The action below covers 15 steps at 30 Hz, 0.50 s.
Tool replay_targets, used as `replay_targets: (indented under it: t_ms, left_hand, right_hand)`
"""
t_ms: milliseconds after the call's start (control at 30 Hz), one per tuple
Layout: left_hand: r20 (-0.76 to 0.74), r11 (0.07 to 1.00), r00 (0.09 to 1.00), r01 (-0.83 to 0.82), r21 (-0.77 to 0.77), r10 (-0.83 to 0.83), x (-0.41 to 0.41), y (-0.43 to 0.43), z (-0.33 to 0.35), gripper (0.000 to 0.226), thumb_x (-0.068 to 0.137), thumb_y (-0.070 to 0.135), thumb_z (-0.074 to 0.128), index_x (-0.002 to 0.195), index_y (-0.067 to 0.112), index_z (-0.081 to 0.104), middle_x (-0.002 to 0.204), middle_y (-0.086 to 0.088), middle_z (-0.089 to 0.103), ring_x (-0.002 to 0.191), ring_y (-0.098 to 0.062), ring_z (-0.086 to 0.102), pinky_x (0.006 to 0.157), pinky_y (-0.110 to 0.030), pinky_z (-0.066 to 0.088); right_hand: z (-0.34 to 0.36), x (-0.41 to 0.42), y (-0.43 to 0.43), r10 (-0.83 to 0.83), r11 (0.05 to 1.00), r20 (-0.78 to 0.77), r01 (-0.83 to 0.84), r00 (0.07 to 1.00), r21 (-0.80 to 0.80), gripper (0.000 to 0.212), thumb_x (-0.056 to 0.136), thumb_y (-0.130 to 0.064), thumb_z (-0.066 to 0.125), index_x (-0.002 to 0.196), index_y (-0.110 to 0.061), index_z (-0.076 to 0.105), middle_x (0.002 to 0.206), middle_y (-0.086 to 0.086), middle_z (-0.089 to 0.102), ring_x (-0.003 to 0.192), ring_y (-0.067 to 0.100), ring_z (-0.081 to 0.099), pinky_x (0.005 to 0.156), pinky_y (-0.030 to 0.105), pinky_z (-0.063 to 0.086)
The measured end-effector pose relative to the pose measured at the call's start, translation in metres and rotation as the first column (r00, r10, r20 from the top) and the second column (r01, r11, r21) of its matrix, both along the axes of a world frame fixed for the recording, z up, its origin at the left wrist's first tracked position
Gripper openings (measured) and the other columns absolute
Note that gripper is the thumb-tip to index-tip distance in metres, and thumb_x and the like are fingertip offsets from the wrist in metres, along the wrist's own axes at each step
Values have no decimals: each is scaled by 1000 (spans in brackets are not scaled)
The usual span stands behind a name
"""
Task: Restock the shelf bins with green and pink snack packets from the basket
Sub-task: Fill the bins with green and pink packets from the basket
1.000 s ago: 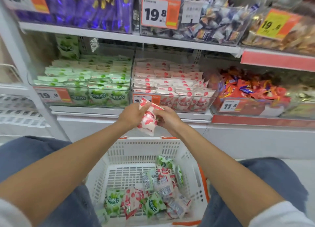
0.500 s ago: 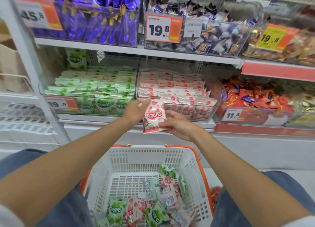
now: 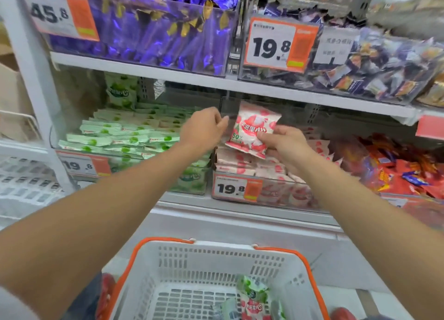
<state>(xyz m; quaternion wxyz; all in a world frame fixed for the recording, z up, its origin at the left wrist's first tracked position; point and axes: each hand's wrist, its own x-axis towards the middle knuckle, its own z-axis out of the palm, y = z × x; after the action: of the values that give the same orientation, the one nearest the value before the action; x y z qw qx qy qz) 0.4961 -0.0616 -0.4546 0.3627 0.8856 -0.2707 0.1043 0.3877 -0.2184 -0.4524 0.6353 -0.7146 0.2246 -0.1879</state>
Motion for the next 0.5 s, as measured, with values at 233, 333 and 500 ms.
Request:
replay_targets:
  t_ms: [233,333,500]
  left_hand:
    - [-122,994,988,89,-59,-96,62,-24,-25,21,88,32,58,73,18,53,76,-3,57,79,-26,55,64,-30,39]
    - [-188,980,970,128,-155,-156,68,-24,-34,28,91,34,54,69,19,48,66,1,51,67,-20,47,55,-29,32]
    - [-161,950,964,164,-267,-212,71,-25,-42,30,91,32,56,66,18,48,59,2,48,63,-19,46,56,-32,31]
  right_hand:
    - [-6,128,-46,-212,914,120,240,970,-327,41,92,-16,63,130,-8,52,126,3,56,114,17,52,77,2,38]
    - [-13,162,-54,-168,892,155,217,973,-396,41,86,-14,70,123,-15,55,120,-1,56,109,15,54,95,25,44]
    - [-33,190,-60,-160,898,97,186,982,-398,37,81,-5,65,118,-9,66,116,7,69,107,20,64,95,37,52]
